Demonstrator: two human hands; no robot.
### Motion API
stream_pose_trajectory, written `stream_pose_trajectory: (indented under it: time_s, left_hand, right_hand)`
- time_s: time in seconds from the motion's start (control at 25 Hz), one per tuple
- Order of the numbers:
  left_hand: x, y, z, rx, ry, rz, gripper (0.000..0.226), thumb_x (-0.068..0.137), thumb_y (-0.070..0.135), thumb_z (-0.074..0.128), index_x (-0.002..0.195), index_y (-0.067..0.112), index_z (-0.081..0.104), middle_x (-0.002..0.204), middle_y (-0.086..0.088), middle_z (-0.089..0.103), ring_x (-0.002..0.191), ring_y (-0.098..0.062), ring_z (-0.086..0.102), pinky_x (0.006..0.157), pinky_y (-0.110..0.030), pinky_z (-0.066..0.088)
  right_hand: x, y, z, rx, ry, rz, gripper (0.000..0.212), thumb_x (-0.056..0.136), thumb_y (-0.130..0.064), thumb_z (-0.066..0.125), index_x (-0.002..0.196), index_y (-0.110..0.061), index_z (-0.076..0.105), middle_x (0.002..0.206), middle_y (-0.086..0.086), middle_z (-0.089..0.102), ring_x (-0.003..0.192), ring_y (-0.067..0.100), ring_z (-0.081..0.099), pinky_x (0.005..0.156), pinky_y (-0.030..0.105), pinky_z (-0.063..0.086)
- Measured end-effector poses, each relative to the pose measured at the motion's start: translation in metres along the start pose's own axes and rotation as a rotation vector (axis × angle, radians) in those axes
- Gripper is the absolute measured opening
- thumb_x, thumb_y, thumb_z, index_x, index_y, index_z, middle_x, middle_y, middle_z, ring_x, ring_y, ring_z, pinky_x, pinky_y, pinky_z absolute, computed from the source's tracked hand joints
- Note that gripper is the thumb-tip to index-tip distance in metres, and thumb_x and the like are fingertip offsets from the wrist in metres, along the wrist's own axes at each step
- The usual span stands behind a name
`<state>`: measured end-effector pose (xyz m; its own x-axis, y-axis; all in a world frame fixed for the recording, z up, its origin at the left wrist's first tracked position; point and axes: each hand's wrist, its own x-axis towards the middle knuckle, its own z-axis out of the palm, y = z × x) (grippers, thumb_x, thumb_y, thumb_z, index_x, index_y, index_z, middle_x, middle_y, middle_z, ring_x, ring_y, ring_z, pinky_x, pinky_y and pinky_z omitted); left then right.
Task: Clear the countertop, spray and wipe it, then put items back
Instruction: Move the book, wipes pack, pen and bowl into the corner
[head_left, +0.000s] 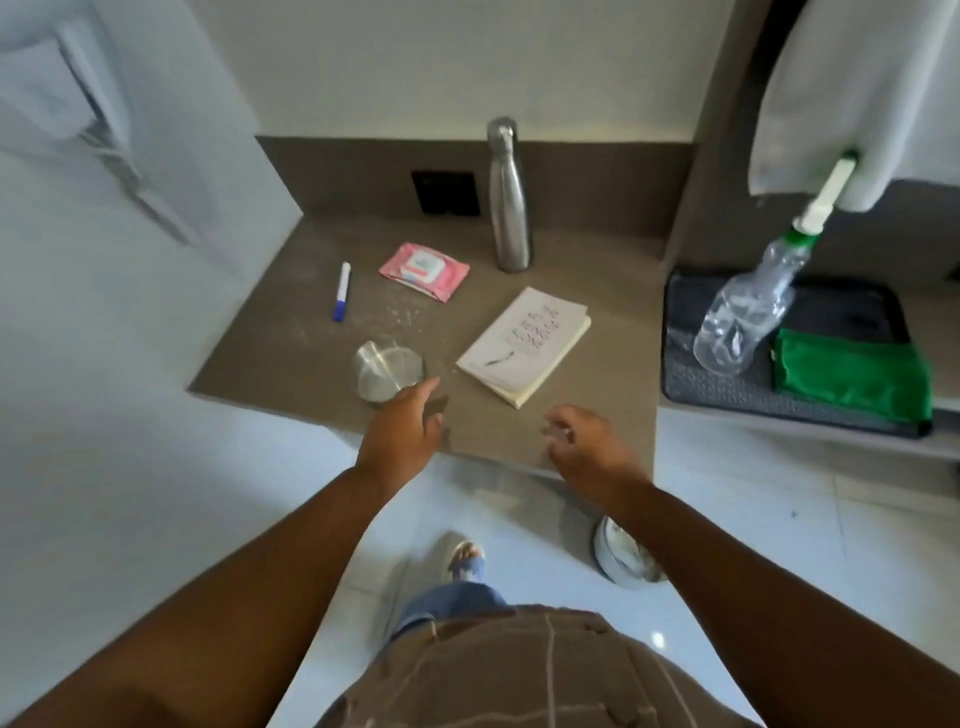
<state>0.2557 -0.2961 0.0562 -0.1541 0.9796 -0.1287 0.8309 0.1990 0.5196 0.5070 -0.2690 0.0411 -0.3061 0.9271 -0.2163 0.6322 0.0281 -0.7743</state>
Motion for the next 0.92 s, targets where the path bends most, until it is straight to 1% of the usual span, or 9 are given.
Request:
stream_pose_trajectory:
  time_s: [0.12, 0.2, 0.32, 0.4, 0.52, 0.6, 0.68, 0.76, 0.92]
  left_hand:
    - [0.052, -0.02, -0.036, 0.029, 0.061, -0.007, 0.05, 0.093, 0.016, 0.057, 0.142, 0.014, 0.046, 0.138, -0.01, 0.056, 0.126, -0.027, 0.052, 0.107, -0.038, 0.041]
    - [0.089, -0.038, -0.052, 0.024, 0.055, -0.004, 0.051, 0.092, 0.016, 0.057, 0.142, 0.015, 0.046, 0.137, -0.011, 0.056, 0.125, -0.027, 0.052, 0.106, -0.038, 0.041]
    - [0.155, -0.062, -0.066, 0.061, 0.024, 0.045, 0.051, 0.092, 0.019, 0.059, 0.141, 0.014, 0.047, 0.136, -0.011, 0.056, 0.126, -0.026, 0.052, 0.106, -0.039, 0.041]
    - [0.202, -0.074, -0.068, 0.13, -0.002, 0.07, 0.051, 0.092, 0.023, 0.059, 0.141, 0.014, 0.046, 0.136, -0.01, 0.056, 0.125, -0.027, 0.051, 0.105, -0.039, 0.041]
    - [0.27, -0.087, -0.072, 0.303, -0.068, 0.147, 0.055, 0.09, 0.03, 0.06, 0.141, 0.017, 0.044, 0.135, -0.011, 0.056, 0.122, -0.031, 0.052, 0.102, -0.044, 0.044]
    - [0.308, -0.092, -0.071, 0.42, -0.151, 0.254, 0.064, 0.085, 0.035, 0.068, 0.141, 0.019, 0.043, 0.139, -0.009, 0.053, 0.123, -0.03, 0.05, 0.1, -0.043, 0.045]
    - [0.342, -0.095, -0.067, 0.511, -0.278, 0.363, 0.08, 0.078, 0.038, 0.075, 0.146, 0.021, 0.036, 0.151, -0.006, 0.04, 0.134, -0.029, 0.04, 0.106, -0.043, 0.039]
    - [0.369, -0.096, -0.062, 0.565, -0.374, 0.409, 0.095, 0.072, 0.039, 0.081, 0.15, 0.022, 0.029, 0.157, -0.006, 0.03, 0.139, -0.03, 0.034, 0.11, -0.045, 0.035]
    - [0.397, -0.1, -0.057, 0.627, -0.445, 0.493, 0.107, 0.062, 0.045, 0.086, 0.15, 0.025, 0.029, 0.148, -0.006, 0.043, 0.129, -0.03, 0.044, 0.102, -0.043, 0.036]
  right_hand:
    - [0.036, -0.013, 0.008, -0.007, 0.059, 0.046, 0.033, 0.088, -0.016, 0.063, 0.121, -0.012, 0.063, 0.118, 0.009, 0.068, 0.103, 0.023, 0.063, 0.091, 0.035, 0.05]
    - [0.064, -0.02, 0.02, 0.018, 0.107, 0.134, 0.037, 0.087, -0.014, 0.063, 0.124, -0.011, 0.062, 0.122, 0.012, 0.066, 0.106, 0.026, 0.062, 0.093, 0.037, 0.051]
    - [0.107, -0.031, 0.035, 0.043, 0.21, 0.334, 0.046, 0.088, -0.016, 0.065, 0.132, -0.009, 0.055, 0.131, 0.017, 0.058, 0.111, 0.03, 0.059, 0.092, 0.035, 0.05]
    - [0.133, -0.032, 0.041, 0.043, 0.292, 0.508, 0.055, 0.087, -0.024, 0.068, 0.136, -0.009, 0.049, 0.133, 0.018, 0.054, 0.114, 0.034, 0.057, 0.092, 0.038, 0.049]
    - [0.166, -0.03, 0.045, 0.052, 0.374, 0.732, 0.059, 0.082, -0.036, 0.072, 0.128, -0.006, 0.051, 0.128, 0.017, 0.057, 0.113, 0.035, 0.058, 0.096, 0.045, 0.05]
    - [0.181, -0.033, 0.047, 0.082, 0.417, 0.879, 0.067, 0.077, -0.046, 0.076, 0.126, -0.006, 0.053, 0.127, 0.017, 0.058, 0.114, 0.034, 0.058, 0.098, 0.044, 0.05]
    - [0.193, -0.036, 0.047, 0.064, 0.435, 0.996, 0.08, 0.071, -0.057, 0.077, 0.128, -0.006, 0.054, 0.129, 0.017, 0.055, 0.12, 0.033, 0.053, 0.1, 0.04, 0.047]
    - [0.205, -0.038, 0.044, 0.03, 0.428, 1.063, 0.085, 0.065, -0.063, 0.079, 0.125, -0.007, 0.057, 0.128, 0.014, 0.056, 0.123, 0.031, 0.05, 0.102, 0.039, 0.045]
    - [0.22, -0.033, 0.039, 0.037, 0.429, 1.132, 0.08, 0.055, -0.059, 0.088, 0.113, -0.01, 0.062, 0.119, 0.009, 0.063, 0.116, 0.029, 0.059, 0.1, 0.041, 0.049]
